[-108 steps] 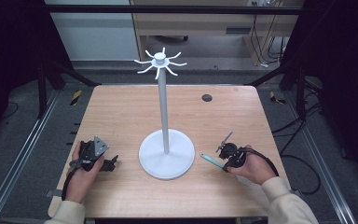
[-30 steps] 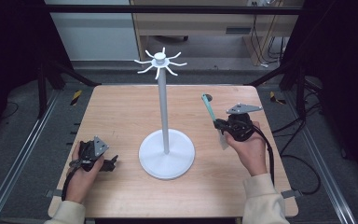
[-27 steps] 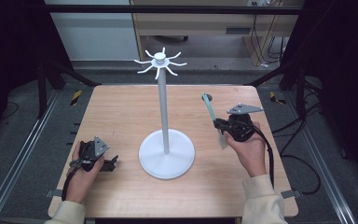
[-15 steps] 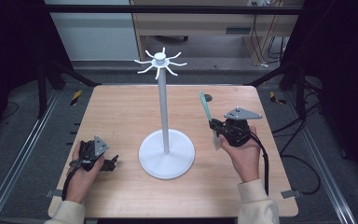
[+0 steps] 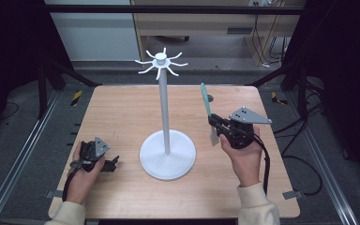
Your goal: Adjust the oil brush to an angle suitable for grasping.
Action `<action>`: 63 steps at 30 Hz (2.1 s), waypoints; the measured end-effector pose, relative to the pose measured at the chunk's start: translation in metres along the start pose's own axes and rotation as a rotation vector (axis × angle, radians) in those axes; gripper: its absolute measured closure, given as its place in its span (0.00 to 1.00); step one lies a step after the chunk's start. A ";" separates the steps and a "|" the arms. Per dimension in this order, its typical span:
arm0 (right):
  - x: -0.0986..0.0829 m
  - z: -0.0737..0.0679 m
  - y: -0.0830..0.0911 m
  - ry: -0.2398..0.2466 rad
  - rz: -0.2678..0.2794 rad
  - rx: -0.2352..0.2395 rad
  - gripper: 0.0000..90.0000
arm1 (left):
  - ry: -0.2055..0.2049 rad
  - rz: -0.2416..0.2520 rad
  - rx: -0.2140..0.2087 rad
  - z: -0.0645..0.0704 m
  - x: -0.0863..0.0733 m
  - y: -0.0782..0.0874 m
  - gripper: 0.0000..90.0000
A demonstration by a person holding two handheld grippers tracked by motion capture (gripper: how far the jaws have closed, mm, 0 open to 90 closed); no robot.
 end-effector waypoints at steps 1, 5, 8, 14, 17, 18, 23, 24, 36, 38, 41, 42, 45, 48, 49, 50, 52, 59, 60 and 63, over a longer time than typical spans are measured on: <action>0.003 -0.002 0.002 -0.002 0.018 0.005 0.91 | 0.000 0.000 0.000 0.000 0.000 0.000 0.03; 0.012 -0.009 0.007 0.004 0.054 0.004 0.91 | 0.001 0.003 0.000 -0.001 0.000 0.000 0.03; 0.018 -0.015 0.010 0.015 0.070 0.007 0.91 | 0.002 0.002 0.001 -0.001 0.000 0.000 0.03; 0.028 -0.026 0.016 0.031 0.096 0.030 0.91 | -0.001 0.000 0.002 -0.001 0.000 0.000 0.03; 0.034 -0.034 0.020 0.043 0.111 0.043 0.91 | -0.002 -0.001 0.001 -0.001 0.000 0.000 0.03; 0.036 -0.036 0.021 0.047 0.114 0.049 0.91 | -0.001 0.000 0.002 -0.001 0.000 0.000 0.03; 0.042 -0.045 0.022 0.054 0.134 0.068 0.91 | -0.001 0.000 0.000 -0.001 0.000 0.000 0.03; 0.042 -0.045 0.022 0.054 0.134 0.068 0.91 | -0.002 -0.001 0.000 -0.001 0.000 0.000 0.03; 0.059 -0.068 0.031 0.075 0.181 0.108 0.91 | -0.006 -0.002 -0.002 0.000 0.000 0.000 0.03; 0.061 -0.071 0.032 0.091 0.186 0.108 0.91 | -0.007 -0.003 -0.002 0.001 0.000 0.000 0.03; 0.064 -0.074 0.034 0.088 0.201 0.107 0.91 | -0.007 -0.002 -0.002 0.001 0.000 0.000 0.03; 0.065 -0.074 0.035 0.089 0.206 0.106 0.91 | -0.007 -0.003 -0.002 0.001 0.000 0.000 0.03; 0.068 -0.076 0.037 0.088 0.212 0.115 0.91 | -0.008 -0.005 -0.003 0.001 0.000 0.000 0.03; 0.069 -0.078 0.038 0.091 0.215 0.119 0.91 | -0.005 -0.002 -0.002 0.001 0.000 -0.001 0.03; 0.069 -0.079 0.038 0.094 0.217 0.118 0.91 | -0.006 -0.002 -0.003 0.001 0.000 -0.001 0.03; 0.070 -0.080 0.038 0.100 0.217 0.120 0.91 | -0.007 -0.003 -0.003 0.001 0.000 -0.001 0.03; 0.070 -0.081 0.037 0.103 0.215 0.119 0.91 | -0.008 -0.003 -0.003 0.002 0.000 -0.001 0.03; 0.072 -0.084 0.036 0.108 0.217 0.126 0.91 | -0.007 -0.004 -0.004 0.002 0.000 -0.001 0.03; 0.073 -0.084 0.036 0.108 0.216 0.127 0.91 | -0.007 -0.005 -0.004 0.002 0.000 -0.001 0.03; 0.073 -0.085 0.035 0.110 0.214 0.127 0.91 | -0.009 -0.005 -0.005 0.002 0.000 -0.001 0.03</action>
Point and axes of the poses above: each handheld gripper's, and its own axes: y roughly backward along the jaws, x roughly out of its top, z roughly to its right, the point moved 9 cm from there along -y, roughly forward along the jaws, and after that the axes turned 1 degree about x, right-handed, at the moved point
